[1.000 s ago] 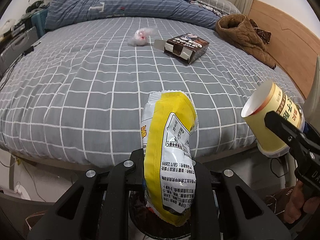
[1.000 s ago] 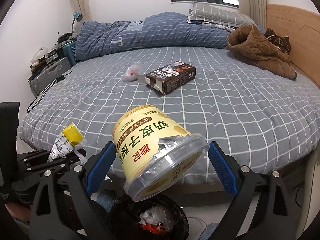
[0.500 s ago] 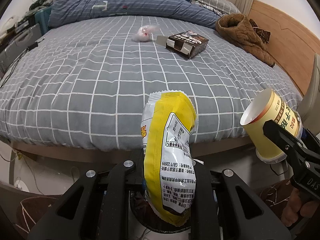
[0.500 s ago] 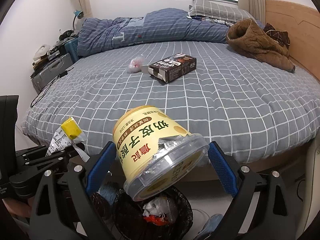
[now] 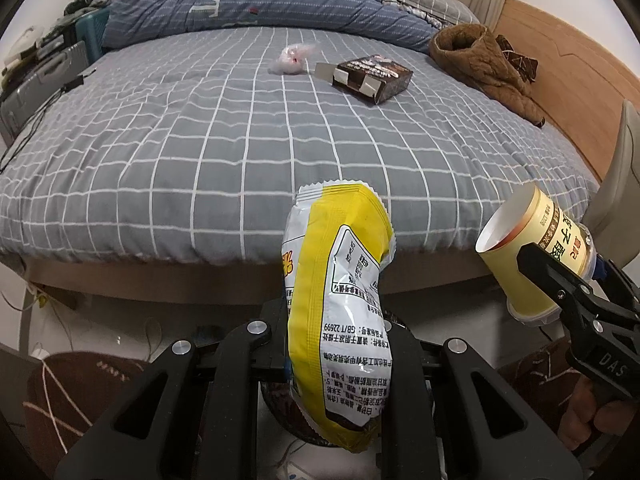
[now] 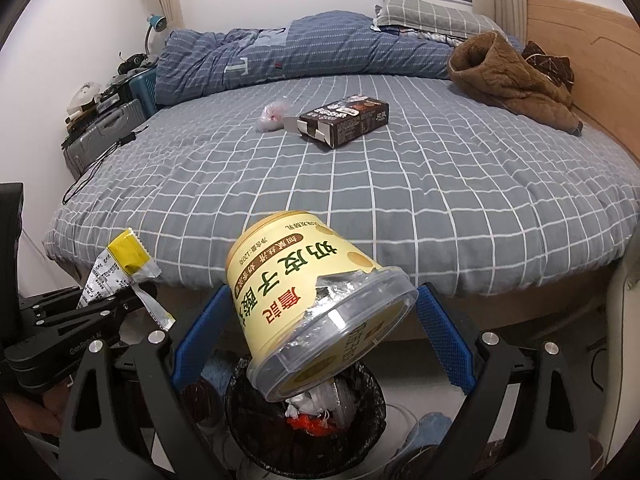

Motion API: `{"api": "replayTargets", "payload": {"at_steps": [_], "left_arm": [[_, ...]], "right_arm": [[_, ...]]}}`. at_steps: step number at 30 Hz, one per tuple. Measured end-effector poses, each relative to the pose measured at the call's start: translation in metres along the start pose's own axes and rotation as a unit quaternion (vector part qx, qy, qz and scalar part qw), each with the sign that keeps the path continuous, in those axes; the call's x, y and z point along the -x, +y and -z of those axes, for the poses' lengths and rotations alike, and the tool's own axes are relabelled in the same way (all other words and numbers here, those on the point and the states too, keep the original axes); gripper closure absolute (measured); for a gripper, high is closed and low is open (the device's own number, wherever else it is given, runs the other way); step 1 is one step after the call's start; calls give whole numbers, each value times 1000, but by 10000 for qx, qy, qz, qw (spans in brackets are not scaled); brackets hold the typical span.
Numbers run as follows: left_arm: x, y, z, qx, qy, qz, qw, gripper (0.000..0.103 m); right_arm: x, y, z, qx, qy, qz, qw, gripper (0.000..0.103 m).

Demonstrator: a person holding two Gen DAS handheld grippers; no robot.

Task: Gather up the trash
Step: 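Carry the yellow packet and yellow cup over the trash bin with both tools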

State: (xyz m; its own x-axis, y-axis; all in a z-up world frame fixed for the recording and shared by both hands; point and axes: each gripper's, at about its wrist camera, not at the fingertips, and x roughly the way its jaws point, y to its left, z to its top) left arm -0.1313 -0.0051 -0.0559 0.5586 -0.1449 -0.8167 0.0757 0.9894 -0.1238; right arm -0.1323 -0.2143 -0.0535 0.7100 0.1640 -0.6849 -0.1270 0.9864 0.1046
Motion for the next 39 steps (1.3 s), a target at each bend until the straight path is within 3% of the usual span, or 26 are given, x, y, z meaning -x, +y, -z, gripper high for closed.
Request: {"api": "replayTargets", "payload": {"at_steps": [20, 39], "left_arm": [[9, -23, 43, -177, 478, 85, 9987, 87], [-71, -35, 53, -269, 1004, 142, 9945, 87]], "right_arm": [[25, -8, 44, -269, 347, 158, 9989, 14], [-33, -34, 66, -410, 983, 408, 9935, 14]]}}
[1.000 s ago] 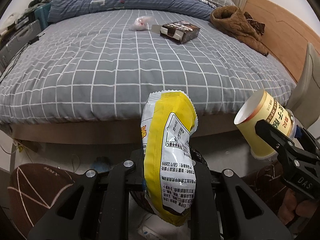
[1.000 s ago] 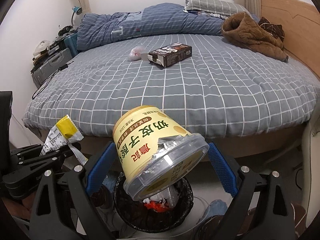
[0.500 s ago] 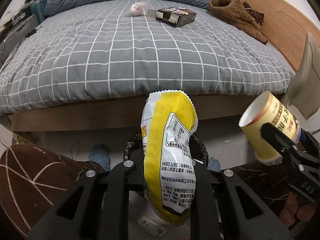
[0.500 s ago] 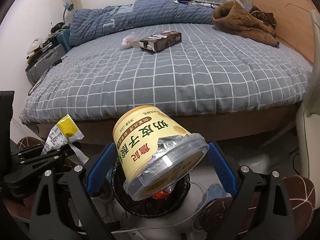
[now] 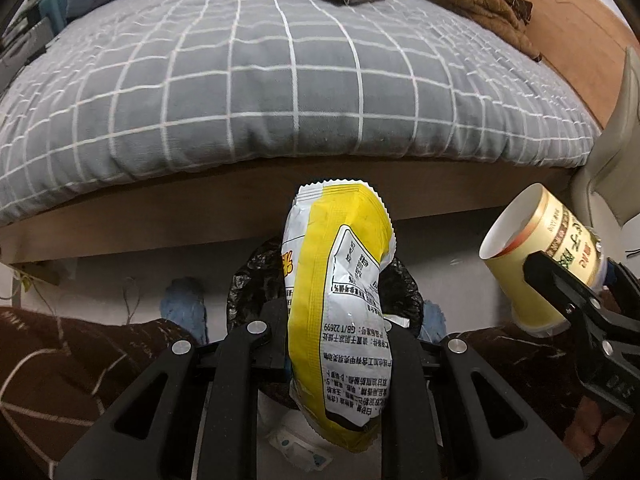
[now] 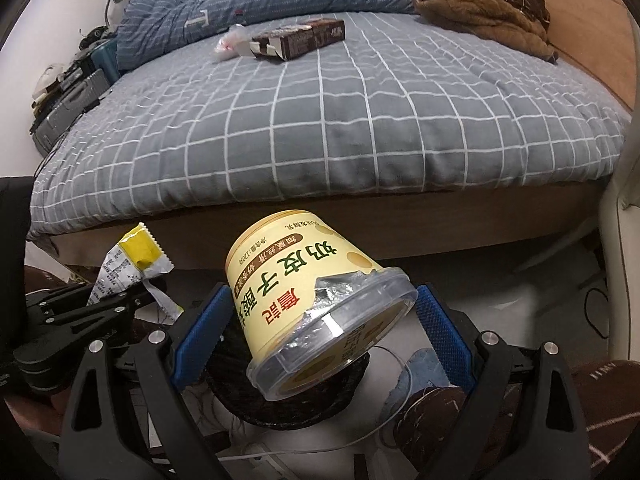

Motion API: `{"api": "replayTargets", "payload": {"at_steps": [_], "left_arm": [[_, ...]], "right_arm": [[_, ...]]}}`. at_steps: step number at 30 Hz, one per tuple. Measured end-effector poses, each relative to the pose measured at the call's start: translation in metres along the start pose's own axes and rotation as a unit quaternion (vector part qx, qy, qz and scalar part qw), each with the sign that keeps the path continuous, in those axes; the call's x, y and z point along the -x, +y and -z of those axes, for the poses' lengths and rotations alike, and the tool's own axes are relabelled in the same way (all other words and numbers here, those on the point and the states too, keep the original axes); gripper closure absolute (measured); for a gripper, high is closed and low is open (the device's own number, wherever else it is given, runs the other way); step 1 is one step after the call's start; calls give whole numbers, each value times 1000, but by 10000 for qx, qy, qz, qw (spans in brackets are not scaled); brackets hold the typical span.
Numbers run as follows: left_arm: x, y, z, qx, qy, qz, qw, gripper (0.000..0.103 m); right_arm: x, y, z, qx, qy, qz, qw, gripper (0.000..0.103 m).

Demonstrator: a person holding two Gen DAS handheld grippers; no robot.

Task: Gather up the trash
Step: 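Carry the yellow packet and yellow cup over the trash bin with both tools, then open the left tool dropping the packet while the right tool releases the cup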

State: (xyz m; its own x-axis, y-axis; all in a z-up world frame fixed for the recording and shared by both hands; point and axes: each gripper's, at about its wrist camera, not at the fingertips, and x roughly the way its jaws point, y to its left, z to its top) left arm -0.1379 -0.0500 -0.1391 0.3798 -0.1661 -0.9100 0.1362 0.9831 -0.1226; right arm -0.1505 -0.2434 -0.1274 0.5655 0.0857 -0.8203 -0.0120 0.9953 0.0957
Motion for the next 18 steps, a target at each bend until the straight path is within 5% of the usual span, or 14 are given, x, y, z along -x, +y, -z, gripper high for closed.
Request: {"api": "replayTargets", "payload": {"at_steps": [18], "left_arm": [[-69, -21, -5, -140, 555, -24, 9984, 83]], "right_arm": [[-36, -20, -3, -145, 412, 19, 9990, 14]]}}
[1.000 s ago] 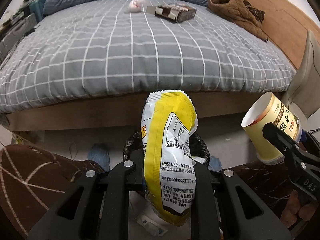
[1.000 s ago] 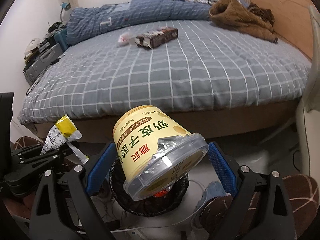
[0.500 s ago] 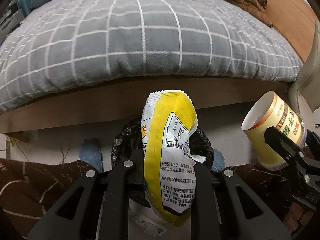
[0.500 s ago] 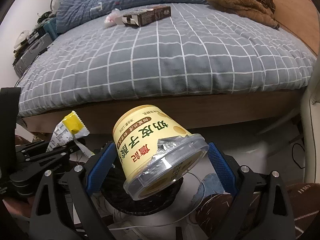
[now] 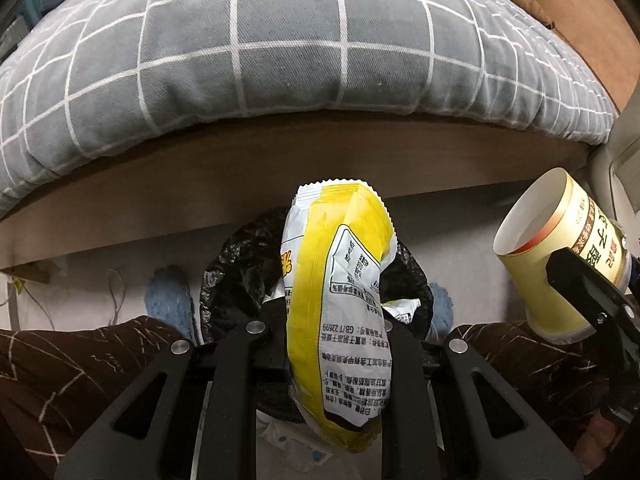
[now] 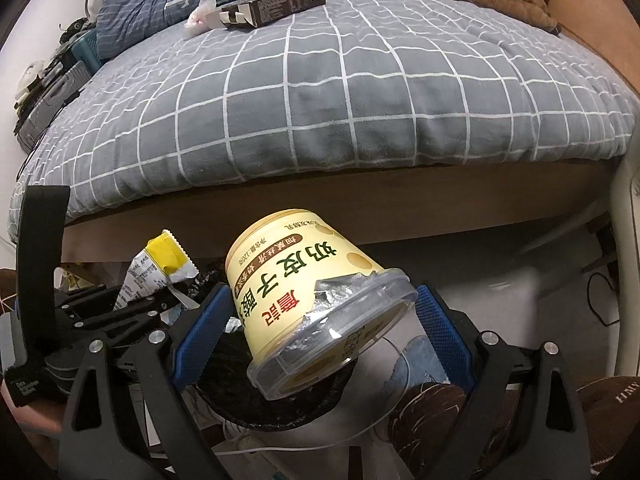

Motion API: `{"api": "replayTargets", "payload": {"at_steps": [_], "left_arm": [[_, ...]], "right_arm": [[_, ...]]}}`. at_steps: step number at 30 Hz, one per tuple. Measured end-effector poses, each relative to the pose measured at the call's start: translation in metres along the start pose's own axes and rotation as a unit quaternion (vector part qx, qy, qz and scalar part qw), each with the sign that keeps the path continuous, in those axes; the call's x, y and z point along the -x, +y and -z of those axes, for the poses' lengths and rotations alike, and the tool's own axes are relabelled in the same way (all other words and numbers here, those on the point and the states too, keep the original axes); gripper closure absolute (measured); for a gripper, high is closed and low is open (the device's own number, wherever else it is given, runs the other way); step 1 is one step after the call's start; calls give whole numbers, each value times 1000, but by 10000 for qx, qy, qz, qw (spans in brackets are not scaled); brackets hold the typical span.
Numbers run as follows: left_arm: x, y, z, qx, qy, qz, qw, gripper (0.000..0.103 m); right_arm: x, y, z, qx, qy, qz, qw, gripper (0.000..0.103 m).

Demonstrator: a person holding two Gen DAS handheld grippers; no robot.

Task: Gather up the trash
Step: 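Open the left tool dropping the packet while the right tool releases the cup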

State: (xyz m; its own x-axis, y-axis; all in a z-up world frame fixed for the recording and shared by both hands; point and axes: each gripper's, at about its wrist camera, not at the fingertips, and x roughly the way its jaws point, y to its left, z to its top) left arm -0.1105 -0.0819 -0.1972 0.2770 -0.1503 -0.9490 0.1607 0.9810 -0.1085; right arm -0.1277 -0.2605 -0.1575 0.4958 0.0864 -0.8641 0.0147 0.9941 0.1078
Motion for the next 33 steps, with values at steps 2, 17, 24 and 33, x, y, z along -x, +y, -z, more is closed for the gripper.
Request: {"api": "replayTargets", "payload": {"at_steps": [2, 17, 24, 33], "left_arm": [[0, 5, -1, -26, -8, -43, 10000, 75], [11, 41, 2, 65, -169, -170, 9997, 18], [22, 62, 4, 201, -294, -236, 9991, 9], [31, 88, 5, 388, -393, -357, 9978, 6]], "right_arm": [[0, 1, -1, 15, -2, 2, 10000, 14], [-8, 29, -2, 301, 17, -23, 9995, 14], [-13, 50, -3, 460, 61, -69, 9989, 14], [-24, 74, -5, 618, 152, -125, 9979, 14]]}}
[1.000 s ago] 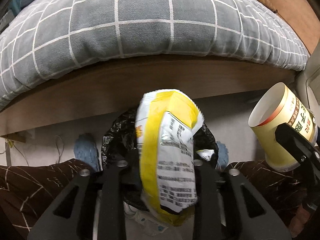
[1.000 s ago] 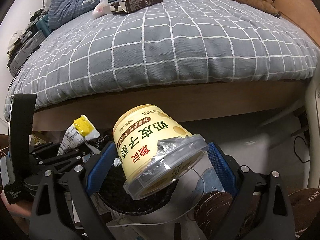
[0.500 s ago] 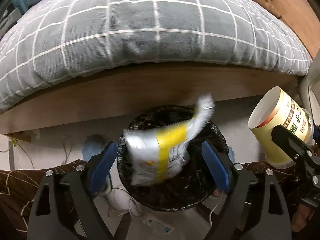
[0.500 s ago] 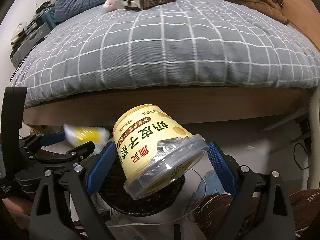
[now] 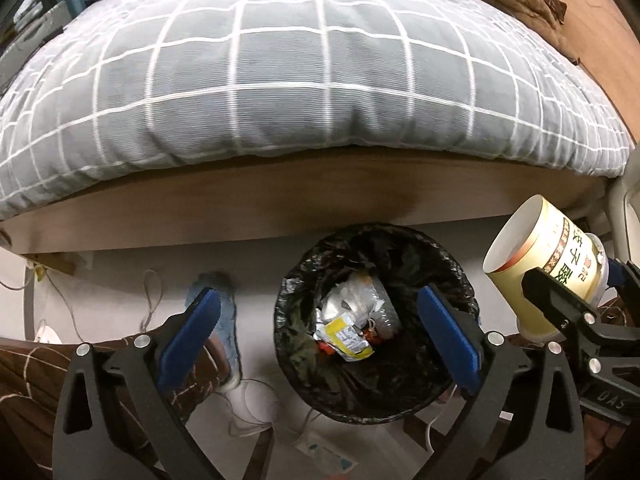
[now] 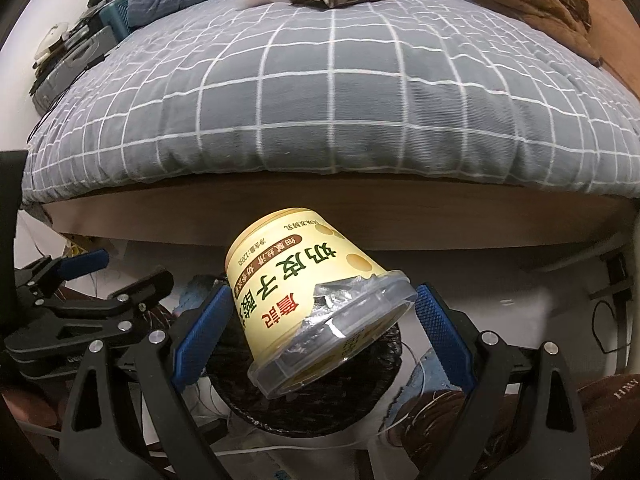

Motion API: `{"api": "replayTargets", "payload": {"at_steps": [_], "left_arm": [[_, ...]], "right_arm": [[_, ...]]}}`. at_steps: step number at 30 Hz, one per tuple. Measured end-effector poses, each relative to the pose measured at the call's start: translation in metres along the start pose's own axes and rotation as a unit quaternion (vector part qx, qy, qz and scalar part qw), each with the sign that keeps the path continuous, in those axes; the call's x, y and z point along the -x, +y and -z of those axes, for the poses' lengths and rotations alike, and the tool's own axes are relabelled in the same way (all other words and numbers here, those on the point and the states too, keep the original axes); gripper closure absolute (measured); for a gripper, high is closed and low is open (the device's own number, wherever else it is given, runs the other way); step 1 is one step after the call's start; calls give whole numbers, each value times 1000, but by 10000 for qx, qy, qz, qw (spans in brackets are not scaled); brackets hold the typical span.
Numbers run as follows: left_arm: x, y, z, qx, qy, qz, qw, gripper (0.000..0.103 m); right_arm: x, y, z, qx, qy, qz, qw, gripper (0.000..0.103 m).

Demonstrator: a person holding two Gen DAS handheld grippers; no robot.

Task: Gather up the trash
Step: 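Open the left tool dropping the packet while the right tool releases the cup, then raise both tools from the bin and move them back over the bed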

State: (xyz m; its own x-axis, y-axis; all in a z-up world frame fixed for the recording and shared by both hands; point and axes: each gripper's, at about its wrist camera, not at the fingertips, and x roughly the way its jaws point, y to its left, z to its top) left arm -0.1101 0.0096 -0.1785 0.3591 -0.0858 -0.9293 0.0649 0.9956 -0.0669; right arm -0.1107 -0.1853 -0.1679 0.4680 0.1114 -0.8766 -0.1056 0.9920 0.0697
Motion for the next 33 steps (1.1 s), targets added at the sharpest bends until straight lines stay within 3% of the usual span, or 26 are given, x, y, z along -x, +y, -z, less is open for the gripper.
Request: {"api": "replayTargets", "payload": {"at_steps": [18, 21, 33], "left_arm": [[2, 35, 6, 268, -13, -179, 9995, 6], [2, 36, 5, 260, -27, -209, 9994, 6], [20, 36, 0, 265, -219, -188, 9992, 6]], "right_arm": [[-28, 36, -1, 333, 301, -99, 9989, 14], [-29, 34, -2, 308, 308, -46, 9990, 10], [-14, 27, -8, 330, -12, 175, 9993, 8]]}}
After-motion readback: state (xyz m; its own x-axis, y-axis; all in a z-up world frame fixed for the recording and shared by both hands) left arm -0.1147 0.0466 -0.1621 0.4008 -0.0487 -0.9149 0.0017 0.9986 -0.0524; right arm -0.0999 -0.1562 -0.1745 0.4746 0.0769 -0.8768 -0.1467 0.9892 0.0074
